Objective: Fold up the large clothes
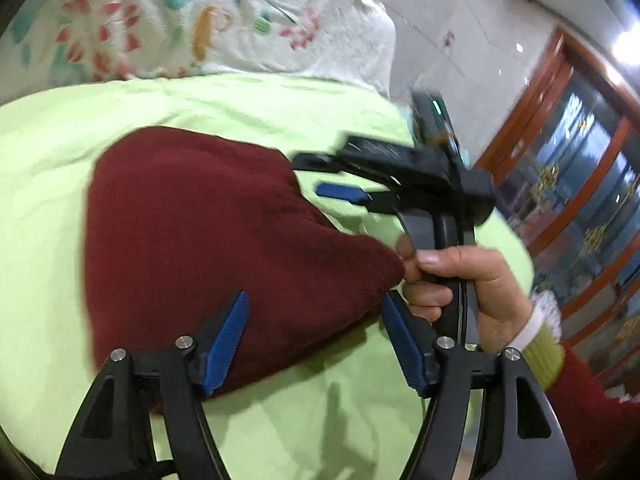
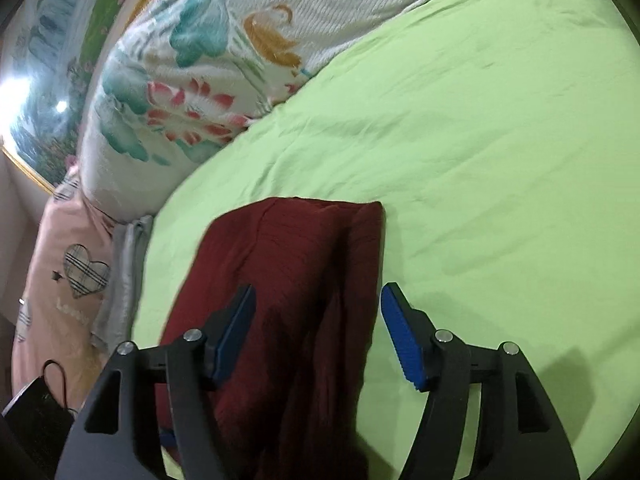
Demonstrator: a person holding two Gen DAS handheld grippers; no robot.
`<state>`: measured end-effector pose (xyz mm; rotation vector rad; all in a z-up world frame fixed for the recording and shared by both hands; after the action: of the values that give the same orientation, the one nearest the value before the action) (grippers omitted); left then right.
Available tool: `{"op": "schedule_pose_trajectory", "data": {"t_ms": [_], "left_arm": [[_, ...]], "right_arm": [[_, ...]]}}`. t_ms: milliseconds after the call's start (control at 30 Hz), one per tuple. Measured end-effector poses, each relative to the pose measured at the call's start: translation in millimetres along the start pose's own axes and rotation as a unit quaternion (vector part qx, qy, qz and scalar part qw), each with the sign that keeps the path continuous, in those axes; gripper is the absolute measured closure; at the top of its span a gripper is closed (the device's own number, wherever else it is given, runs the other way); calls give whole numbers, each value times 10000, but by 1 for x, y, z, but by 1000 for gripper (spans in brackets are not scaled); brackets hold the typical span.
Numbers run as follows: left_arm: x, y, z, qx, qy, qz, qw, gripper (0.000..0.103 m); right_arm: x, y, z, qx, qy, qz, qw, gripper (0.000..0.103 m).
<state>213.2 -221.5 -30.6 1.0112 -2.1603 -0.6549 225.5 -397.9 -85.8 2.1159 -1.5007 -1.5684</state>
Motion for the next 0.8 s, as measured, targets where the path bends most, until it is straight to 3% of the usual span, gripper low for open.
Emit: {"op": "schedule_pose_trajectory", "data": {"t_ms": [67,167,233,267,333,400,433,600,800], "left_arm": [[-22,24,-4,245,313,-99,9992,19],[-56,41,-7,401,652,-333,9965,18],[-84,39,-7,297,946,-504,9938,18],[-99,33,-7,181,1154,-451,9921,18],[-126,17,-6,-57,1633,33,9865,19],[-150,-2,-5,-270,2108,582,9754,20],[-154,-9,-4,-348,2244,655,9717,20],[-164,-47,-9,-657,2392,961,9640,19],[-158,-71,-16,-833,2161,746,9699,18]], "right_arm": [[1,8,5,34,-88,-114,9999,30],[0,12,12,17,-104,-191,9998,26],[0,9,16,-77,-117,-222,9997,25],[0,6,19,-141,-143,-211,9996,25],[1,1,22,-240,-190,-212,9993,24],[2,-4,25,-320,-235,-231,9989,24],[2,-6,25,-341,-236,-240,9989,24],[0,-11,24,-455,-207,-306,9983,23],[-1,-20,24,-581,-202,-325,9976,23]]}}
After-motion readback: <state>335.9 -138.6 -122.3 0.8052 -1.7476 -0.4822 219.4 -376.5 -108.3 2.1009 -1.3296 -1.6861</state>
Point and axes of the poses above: each gripper's, at about its wrist camera, not at the fingertips, and y roughly against the way its jaws point, x to its right, z to its underside, the point moved 3 cm from there along -y, roughly the way its jaws point, and after that the axes turned 4 degrees about -z, right-handed, at the moved point
